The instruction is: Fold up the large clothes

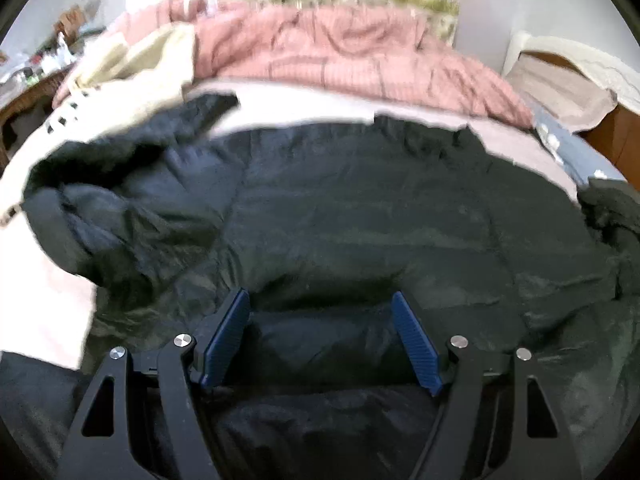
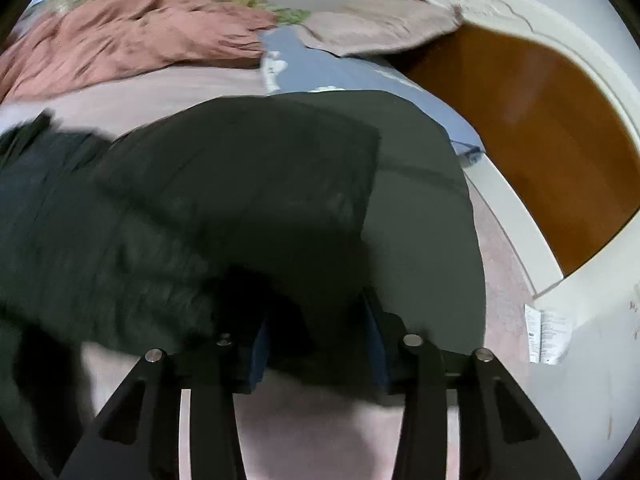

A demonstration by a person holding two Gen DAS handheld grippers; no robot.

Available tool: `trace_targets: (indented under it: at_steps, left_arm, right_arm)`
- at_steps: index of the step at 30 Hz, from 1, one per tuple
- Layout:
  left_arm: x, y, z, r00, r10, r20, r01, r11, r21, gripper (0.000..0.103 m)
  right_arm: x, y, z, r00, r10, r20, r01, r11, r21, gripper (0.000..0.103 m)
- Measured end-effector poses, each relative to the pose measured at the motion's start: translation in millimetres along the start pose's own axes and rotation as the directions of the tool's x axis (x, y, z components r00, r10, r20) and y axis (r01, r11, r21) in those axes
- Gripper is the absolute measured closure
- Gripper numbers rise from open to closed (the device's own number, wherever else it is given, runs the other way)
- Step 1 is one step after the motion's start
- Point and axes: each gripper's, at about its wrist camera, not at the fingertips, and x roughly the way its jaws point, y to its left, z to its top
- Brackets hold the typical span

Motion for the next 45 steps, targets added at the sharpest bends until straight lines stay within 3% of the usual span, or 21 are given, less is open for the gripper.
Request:
trace_targets:
  at_steps: [2,6,9,12,15,17,22,25,29,33,35,37,40,42,45]
  left_arm:
    - [-22,-3,1,0.996,-0.023,0.084,0.022,1.0,0.016,0.031]
    - [-68,-7,-2,0.978,-0.08,0.195,0.071,0.996,0.049,0.03]
    - [-92,-6,-9,0.969,-0.054,0.241,0.045,0.998,0.043,0.029]
    - [-100,5,-15,0.966,-0.04,0.257,0.036,0.999,0.021,0.029]
    - [-99,18,-16,0.967,-0.011,0.253,0.014,1.0,-0.01,0.029]
    - [-101,27,-14,0.965,0.009,0.261,0.003,0.999,-0.046,0.029]
    - [-108,54,0,0.953,0.071,0.294,-0.041,0.993,-0.108,0.029]
    - [-111,73,29,0.942,0.134,0.307,-0.104,0.988,-0.114,0.029]
    - [-81,87,98,0.97,0.152,0.189,-0.153,0.988,-0.007,0.028]
    - [-24,99,162,0.999,0.051,0.013,-0.051,0.999,-0.018,0.028]
    - [9,104,185,0.995,0.07,-0.066,-0.073,0.997,-0.039,0.029]
    - [31,107,194,0.995,0.052,-0.086,-0.057,0.997,-0.058,0.028]
    - [76,114,202,0.989,0.054,-0.14,-0.069,0.992,-0.105,0.029]
    - [107,114,204,0.982,0.098,-0.162,-0.114,0.989,-0.094,0.029]
    - [131,113,205,0.977,0.175,-0.124,-0.182,0.982,-0.049,0.03]
  right_arm:
    - [-20,-1,-11,0.998,0.058,0.024,-0.058,0.998,0.009,0.03]
    - [-70,7,-24,0.985,0.118,0.126,-0.12,0.993,0.002,0.029]
    - [-112,20,-33,0.964,0.155,0.214,-0.157,0.988,-0.01,0.024]
    - [-148,39,-27,0.926,0.218,0.308,-0.223,0.975,-0.021,0.019]
    - [-178,69,-11,0.866,0.318,0.386,-0.332,0.943,-0.032,0.018]
    - [-189,89,-5,0.838,0.356,0.413,-0.377,0.926,-0.033,0.018]
    - [-198,160,17,0.783,0.463,0.415,-0.471,0.878,-0.09,0.018]
    - [-194,194,30,0.77,0.479,0.422,-0.477,0.871,-0.118,0.018]
    - [-177,230,50,0.767,0.48,0.425,-0.469,0.872,-0.139,0.018]
    - [-146,247,55,0.77,0.478,0.422,-0.483,0.869,-0.104,0.018]
    - [-124,254,57,0.779,0.489,0.392,-0.5,0.862,-0.082,0.018]
    - [-107,257,60,0.802,0.493,0.339,-0.507,0.86,-0.052,0.018]
    - [-91,247,54,0.768,0.56,0.31,-0.581,0.813,-0.029,0.018]
    - [-86,235,50,0.764,0.568,0.306,-0.592,0.806,-0.019,0.018]
    - [-79,218,49,0.736,0.607,0.299,-0.638,0.77,0.007,0.018]
